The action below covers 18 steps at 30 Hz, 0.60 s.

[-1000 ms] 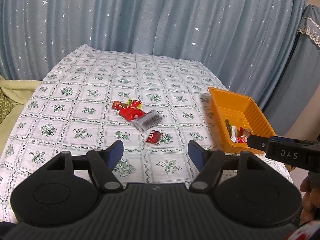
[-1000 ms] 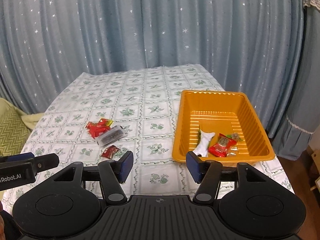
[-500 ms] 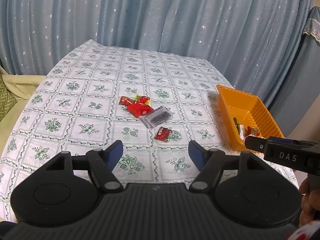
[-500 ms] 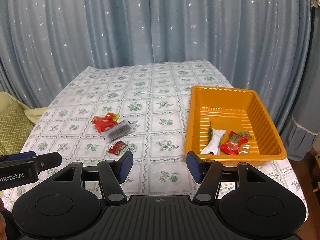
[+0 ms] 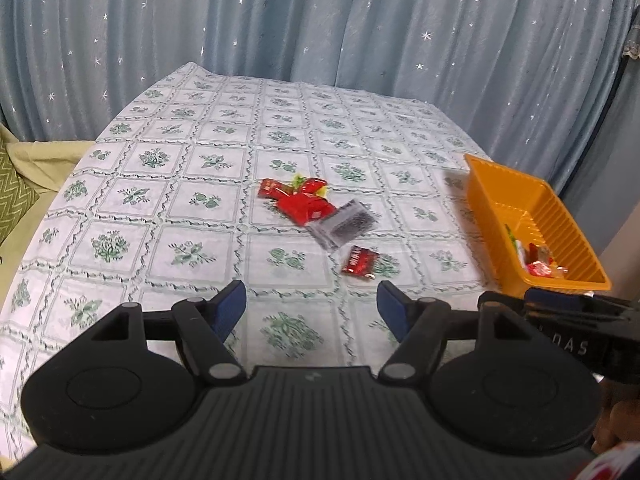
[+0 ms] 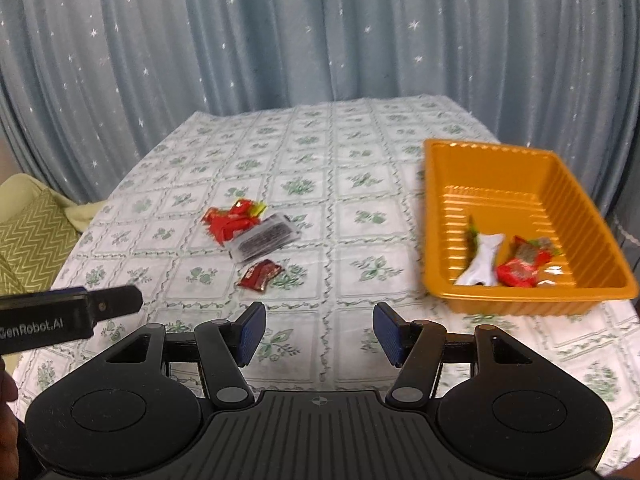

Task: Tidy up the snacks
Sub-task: 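Move both tools back toward the remaining snacks on the table, then grasp the small red candy wrapper with the right tool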

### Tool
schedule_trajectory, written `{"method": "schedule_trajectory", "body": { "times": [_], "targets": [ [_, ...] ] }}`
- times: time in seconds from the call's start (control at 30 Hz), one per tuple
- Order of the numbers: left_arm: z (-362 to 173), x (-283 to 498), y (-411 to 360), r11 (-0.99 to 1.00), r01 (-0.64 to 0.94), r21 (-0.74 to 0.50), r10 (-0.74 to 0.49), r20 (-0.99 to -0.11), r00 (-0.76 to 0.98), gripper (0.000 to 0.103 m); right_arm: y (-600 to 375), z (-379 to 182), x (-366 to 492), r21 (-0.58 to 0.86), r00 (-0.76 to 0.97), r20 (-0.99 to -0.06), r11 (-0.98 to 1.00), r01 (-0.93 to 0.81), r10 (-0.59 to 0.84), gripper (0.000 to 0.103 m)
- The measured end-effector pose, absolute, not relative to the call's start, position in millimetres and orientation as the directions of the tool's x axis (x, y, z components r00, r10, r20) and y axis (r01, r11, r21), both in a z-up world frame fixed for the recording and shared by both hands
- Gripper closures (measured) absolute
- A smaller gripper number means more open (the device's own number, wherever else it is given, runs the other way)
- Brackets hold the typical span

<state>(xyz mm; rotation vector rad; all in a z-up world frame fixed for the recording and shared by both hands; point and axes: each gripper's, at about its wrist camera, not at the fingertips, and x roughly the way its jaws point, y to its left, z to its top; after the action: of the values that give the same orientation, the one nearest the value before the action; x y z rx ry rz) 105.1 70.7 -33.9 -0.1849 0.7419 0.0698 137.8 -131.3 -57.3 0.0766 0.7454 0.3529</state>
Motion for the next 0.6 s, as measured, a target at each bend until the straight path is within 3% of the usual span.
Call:
{"method": "schedule_trajectory", "body": {
  "times": [0.6],
  "targets": [
    [-71.9,180.9,129.5,0.988,-0.116,-0.097,0.019,-0.682,0.731,0.034,-65.5,-114.0,205.5,0.250,0.633,-0.662,0.915,-0.318,0.401,0.044]
  ]
}}
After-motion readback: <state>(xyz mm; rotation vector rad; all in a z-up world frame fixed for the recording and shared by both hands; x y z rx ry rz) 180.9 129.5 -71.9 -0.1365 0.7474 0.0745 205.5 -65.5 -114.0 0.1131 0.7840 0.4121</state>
